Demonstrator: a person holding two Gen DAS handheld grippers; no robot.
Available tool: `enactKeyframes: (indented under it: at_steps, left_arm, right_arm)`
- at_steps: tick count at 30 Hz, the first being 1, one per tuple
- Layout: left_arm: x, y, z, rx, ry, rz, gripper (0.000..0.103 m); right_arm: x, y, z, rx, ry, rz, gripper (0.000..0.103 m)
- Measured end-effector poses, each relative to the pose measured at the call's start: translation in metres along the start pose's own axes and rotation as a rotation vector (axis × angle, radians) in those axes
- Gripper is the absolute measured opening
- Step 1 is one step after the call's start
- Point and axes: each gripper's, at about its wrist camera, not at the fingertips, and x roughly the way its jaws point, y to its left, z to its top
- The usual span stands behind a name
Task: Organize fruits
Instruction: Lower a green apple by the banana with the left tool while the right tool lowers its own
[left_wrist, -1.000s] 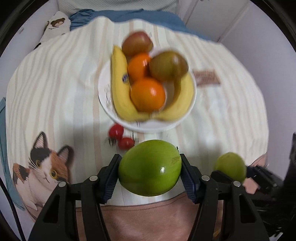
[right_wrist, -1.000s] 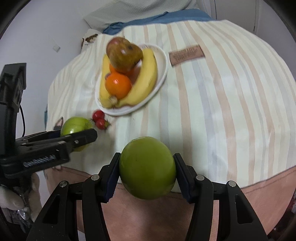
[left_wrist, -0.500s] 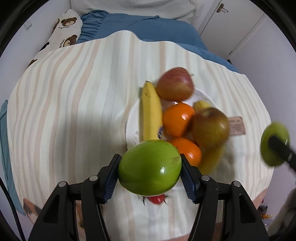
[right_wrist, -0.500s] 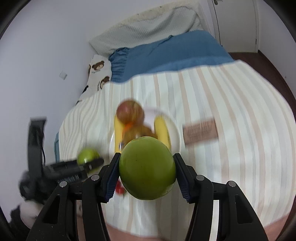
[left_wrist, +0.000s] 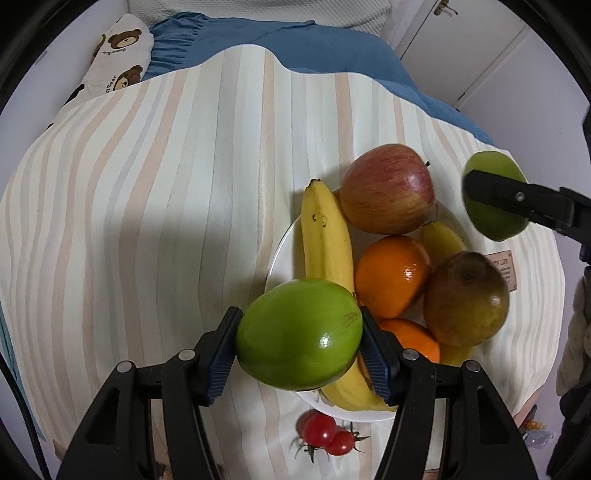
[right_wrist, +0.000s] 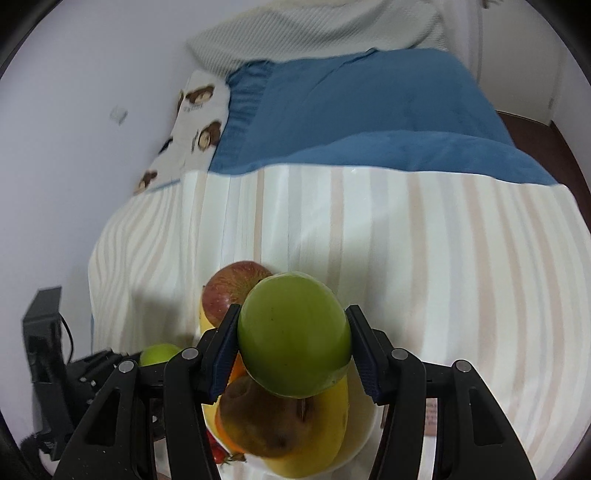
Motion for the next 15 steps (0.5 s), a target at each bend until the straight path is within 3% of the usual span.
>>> enactKeyframes:
  at_steps: [15]
  left_arm:
    - [0.023,0.009,-0.001,-0.003,0.029,-0.024,0.059]
  right_arm:
    - [0.032,0.004,-0.006,-0.071,0.050,-0.010,0.059]
